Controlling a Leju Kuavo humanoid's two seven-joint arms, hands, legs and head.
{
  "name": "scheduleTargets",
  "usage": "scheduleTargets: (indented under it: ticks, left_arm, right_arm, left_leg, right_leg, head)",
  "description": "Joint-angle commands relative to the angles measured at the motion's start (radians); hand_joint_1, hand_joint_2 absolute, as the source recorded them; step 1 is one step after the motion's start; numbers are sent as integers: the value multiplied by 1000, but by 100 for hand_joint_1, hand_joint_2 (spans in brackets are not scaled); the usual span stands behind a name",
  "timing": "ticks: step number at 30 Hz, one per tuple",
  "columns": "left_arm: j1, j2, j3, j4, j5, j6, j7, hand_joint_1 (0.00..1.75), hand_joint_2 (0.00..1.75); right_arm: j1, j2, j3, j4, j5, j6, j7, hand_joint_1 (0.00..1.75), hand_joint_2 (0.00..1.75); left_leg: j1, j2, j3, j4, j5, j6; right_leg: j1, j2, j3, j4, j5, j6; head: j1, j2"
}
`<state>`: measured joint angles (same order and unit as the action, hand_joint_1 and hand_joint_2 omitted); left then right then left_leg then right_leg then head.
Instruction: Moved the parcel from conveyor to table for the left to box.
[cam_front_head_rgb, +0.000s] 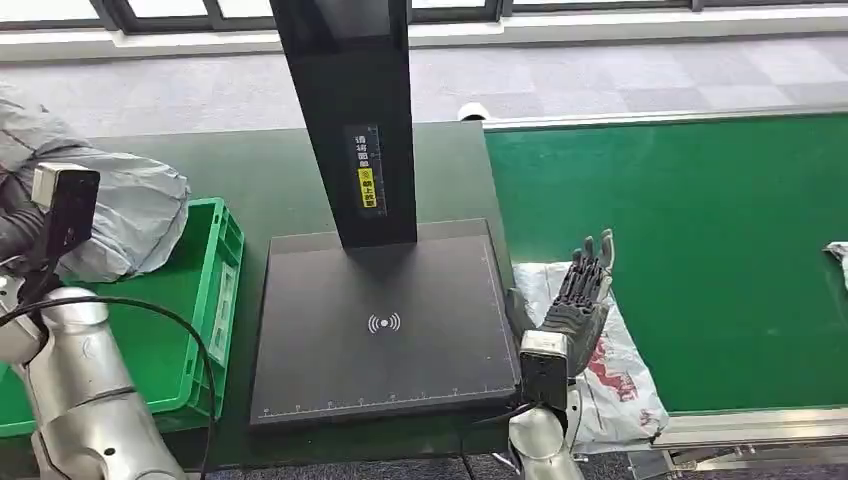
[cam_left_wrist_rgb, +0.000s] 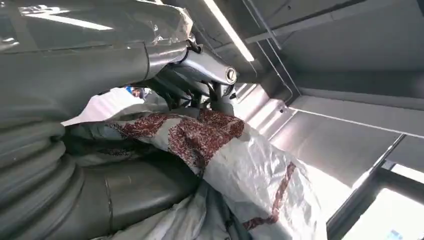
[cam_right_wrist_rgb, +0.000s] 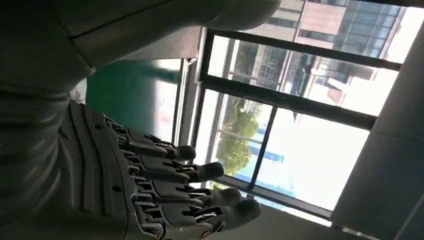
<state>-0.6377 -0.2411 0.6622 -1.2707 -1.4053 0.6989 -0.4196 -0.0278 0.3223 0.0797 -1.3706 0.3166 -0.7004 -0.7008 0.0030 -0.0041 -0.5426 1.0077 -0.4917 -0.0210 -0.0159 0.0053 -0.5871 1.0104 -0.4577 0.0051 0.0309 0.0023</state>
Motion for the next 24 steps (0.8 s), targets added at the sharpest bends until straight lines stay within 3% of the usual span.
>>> scheduleTargets:
  ticks: [1, 2, 3, 16, 17, 24]
  left_arm:
    - [-84, -8, 135, 63, -36, -1, 27, 129, 175]
    - [-86, -4, 136, 69, -39, -1, 35, 26, 175]
    - [-86, -1, 136, 70, -38, -1, 36, 0, 175]
    - [-114, 12, 167, 111, -40, -1, 72, 0, 175]
    - [-115, 12, 169, 109, -44, -1, 78, 0, 0]
    - [-119, 26, 184, 142, -25, -1, 89, 0, 0]
  right_arm:
    - [-10, 27, -23, 42, 2, 2, 3, 0, 175]
    - [-9, 27, -23, 43, 3, 2, 3, 0, 175]
    - [-9, 27, -22, 43, 3, 2, 3, 0, 175]
    - [-7, 27, -29, 36, -1, 2, 3, 0, 175]
    - [-8, 27, -31, 39, 0, 2, 3, 0, 175]
    - [-6, 27, -27, 47, 6, 2, 3, 0, 175]
  left_leg:
    - [1, 1, 0, 0, 0, 0]
    - [1, 0, 0, 0, 0, 0]
    - [2, 1, 1, -1, 0, 0]
    - [1, 1, 0, -1, 0, 0]
    - [1, 0, 0, 0, 0, 0]
    - [1, 1, 1, -1, 0, 0]
  right_leg:
    - [1, 0, 0, -1, 0, -1]
    - [1, -1, 0, 0, 0, -1]
    - [2, 0, 1, -2, 1, -1]
    - [2, 0, 1, -2, 1, -1]
    - [1, 0, 0, -1, 0, -1]
    - [2, 0, 1, -2, 1, -1]
  head:
    - [0, 0]
    - [0, 0]
    - [0, 0]
    - [0, 0]
    - [0, 0]
    - [0, 0]
